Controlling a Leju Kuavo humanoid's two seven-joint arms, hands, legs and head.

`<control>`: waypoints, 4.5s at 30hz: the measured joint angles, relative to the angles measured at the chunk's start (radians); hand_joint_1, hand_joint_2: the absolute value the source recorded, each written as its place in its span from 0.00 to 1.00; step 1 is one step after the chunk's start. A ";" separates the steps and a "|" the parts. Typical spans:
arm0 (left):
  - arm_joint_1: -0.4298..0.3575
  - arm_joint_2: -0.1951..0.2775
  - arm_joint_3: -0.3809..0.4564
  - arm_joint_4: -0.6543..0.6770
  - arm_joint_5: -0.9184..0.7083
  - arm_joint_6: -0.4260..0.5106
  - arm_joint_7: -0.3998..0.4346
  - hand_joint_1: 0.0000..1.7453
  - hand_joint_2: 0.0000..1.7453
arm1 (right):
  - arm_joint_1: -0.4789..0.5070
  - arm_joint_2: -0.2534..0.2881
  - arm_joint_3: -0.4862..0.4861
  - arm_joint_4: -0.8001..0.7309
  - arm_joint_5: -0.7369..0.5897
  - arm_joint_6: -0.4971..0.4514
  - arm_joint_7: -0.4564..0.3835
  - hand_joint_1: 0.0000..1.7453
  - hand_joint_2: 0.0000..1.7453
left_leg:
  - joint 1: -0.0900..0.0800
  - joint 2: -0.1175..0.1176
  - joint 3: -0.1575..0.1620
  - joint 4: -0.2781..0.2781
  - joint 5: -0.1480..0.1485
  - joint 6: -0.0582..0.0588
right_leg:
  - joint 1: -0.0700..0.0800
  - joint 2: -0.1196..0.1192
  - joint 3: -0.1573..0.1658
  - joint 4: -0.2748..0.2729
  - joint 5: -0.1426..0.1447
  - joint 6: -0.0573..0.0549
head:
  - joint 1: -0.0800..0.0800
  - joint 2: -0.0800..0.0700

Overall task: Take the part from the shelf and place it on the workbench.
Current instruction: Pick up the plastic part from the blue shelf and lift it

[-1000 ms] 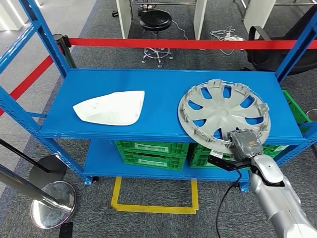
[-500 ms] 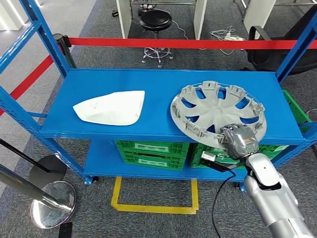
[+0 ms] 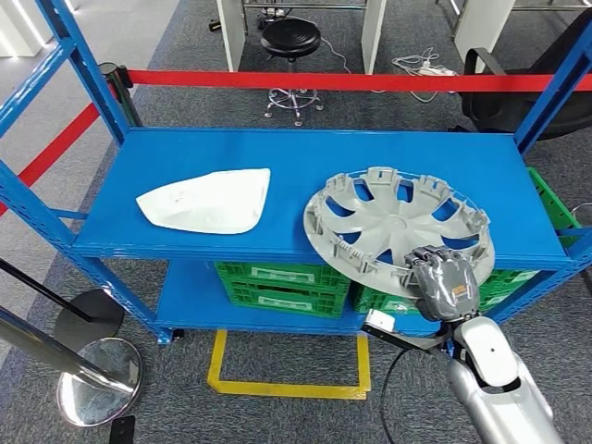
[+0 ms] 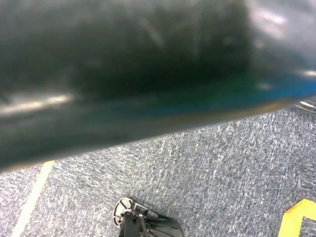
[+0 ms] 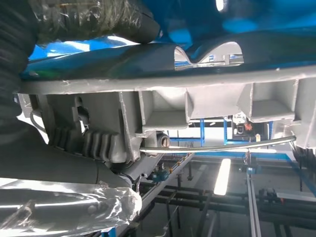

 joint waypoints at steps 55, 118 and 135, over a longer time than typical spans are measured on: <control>0.003 0.001 -0.030 0.003 -0.064 -0.023 -0.084 0.00 1.00 | 0.266 0.444 -0.039 -0.337 -0.357 -0.199 -0.402 1.00 1.00 | 0.000 0.000 -0.003 -0.002 0.001 -0.001 | 0.000 0.000 -0.004 0.000 -0.001 -0.001 | 0.000 0.000; 0.008 0.008 -0.046 0.003 -0.066 0.029 -0.070 0.00 1.00 | 0.329 0.421 0.010 -0.456 -0.626 -0.199 -0.450 1.00 1.00 | -0.008 0.000 -0.004 0.003 -0.002 0.005 | -0.010 0.000 -0.004 -0.001 0.002 0.005 | 0.000 0.000; 0.008 0.005 -0.045 0.003 -0.068 0.032 -0.070 0.00 1.00 | 0.351 0.421 0.005 -0.490 -0.551 -0.199 -0.456 1.00 1.00 | 0.006 0.004 0.010 -0.012 0.002 -0.009 | -0.015 -0.009 -0.020 0.014 0.002 0.023 | 0.014 0.000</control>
